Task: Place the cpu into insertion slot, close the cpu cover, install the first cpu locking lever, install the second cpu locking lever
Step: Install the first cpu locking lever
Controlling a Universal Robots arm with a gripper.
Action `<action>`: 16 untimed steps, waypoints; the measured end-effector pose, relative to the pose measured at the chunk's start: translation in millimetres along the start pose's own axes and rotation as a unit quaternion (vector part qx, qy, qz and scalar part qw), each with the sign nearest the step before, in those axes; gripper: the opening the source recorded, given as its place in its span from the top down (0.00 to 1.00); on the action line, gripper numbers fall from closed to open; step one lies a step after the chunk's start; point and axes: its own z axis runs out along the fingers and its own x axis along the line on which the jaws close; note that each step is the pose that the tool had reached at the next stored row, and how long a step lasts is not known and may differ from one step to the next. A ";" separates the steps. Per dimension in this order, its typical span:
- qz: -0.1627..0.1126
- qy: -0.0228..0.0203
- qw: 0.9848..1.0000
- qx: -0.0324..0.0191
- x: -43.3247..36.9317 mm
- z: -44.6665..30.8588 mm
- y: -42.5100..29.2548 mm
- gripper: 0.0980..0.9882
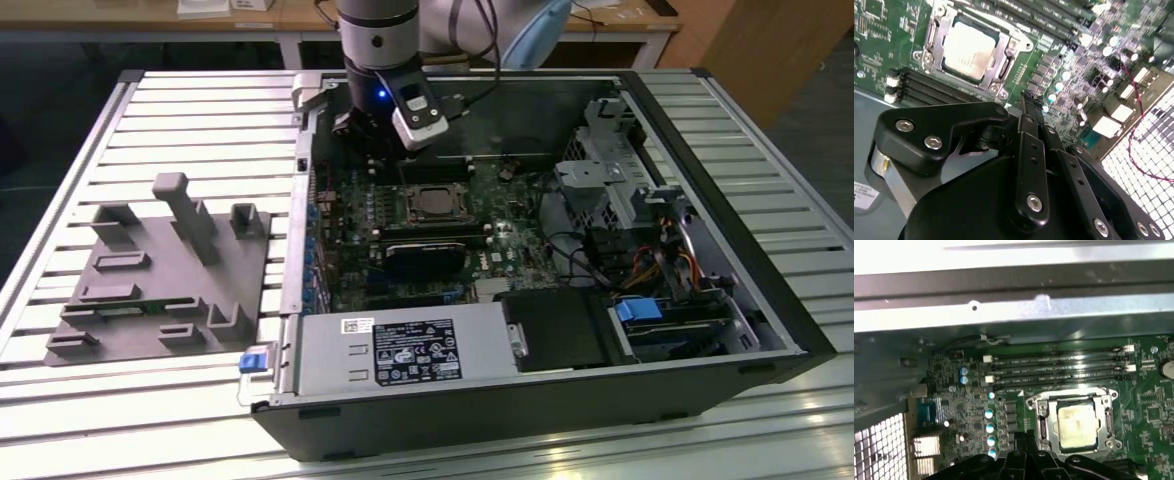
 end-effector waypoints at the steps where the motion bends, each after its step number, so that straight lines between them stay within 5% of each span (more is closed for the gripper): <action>1: 0.000 0.000 1.000 -0.003 1.0 -0.1 -0.1 1.00; 4: 0.001 0.001 1.000 -0.019 3.3 -0.1 -0.4 1.00; 14: 0.005 0.006 0.996 -0.087 7.3 -0.3 -0.7 1.00; 16: 0.005 0.007 0.995 -0.095 7.4 -0.3 -0.7 1.00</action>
